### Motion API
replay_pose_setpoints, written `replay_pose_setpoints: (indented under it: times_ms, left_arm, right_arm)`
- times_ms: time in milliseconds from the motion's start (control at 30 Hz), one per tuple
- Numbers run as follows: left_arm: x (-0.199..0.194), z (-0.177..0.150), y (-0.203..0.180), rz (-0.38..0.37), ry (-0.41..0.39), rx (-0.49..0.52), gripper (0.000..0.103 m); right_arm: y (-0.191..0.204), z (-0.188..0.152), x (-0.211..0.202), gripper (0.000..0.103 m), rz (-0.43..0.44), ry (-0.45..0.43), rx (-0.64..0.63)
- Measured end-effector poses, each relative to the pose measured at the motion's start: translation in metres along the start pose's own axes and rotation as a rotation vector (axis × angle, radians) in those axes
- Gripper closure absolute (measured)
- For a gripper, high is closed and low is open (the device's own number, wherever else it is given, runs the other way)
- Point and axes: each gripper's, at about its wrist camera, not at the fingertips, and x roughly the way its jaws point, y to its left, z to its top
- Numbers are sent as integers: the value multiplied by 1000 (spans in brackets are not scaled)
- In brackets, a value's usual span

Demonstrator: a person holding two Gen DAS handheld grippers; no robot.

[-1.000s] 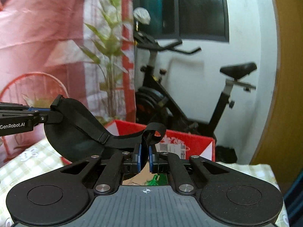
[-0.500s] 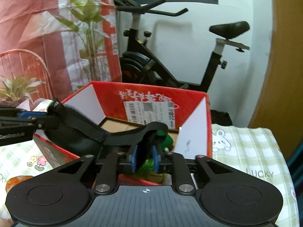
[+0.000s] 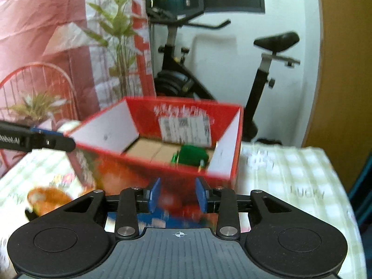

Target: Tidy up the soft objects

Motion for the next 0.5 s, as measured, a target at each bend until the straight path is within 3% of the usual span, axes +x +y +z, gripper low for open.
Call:
replay_pose_setpoints:
  times_ms: [167,233,300,400,500]
  left_arm:
    - [24,-24,-24,-65,102,18,61]
    - [35,-36,-24,-85,140,-17,61]
    - [45,-47,-24,-90,175,-35,61]
    - [55,-60,-24,-101,203,-56,60]
    - [61,-68,-21,-153,209,-83,54]
  right_arm:
    - [-1,-35,2,69,-4,78,31]
    - [-1,-46,1,61,-12,84,61]
    - [0,-56,-1,43,-23,66,76]
    - [2,-69,2,42,-34,77,63]
    - [-3,-77,10,38,-22,107,94]
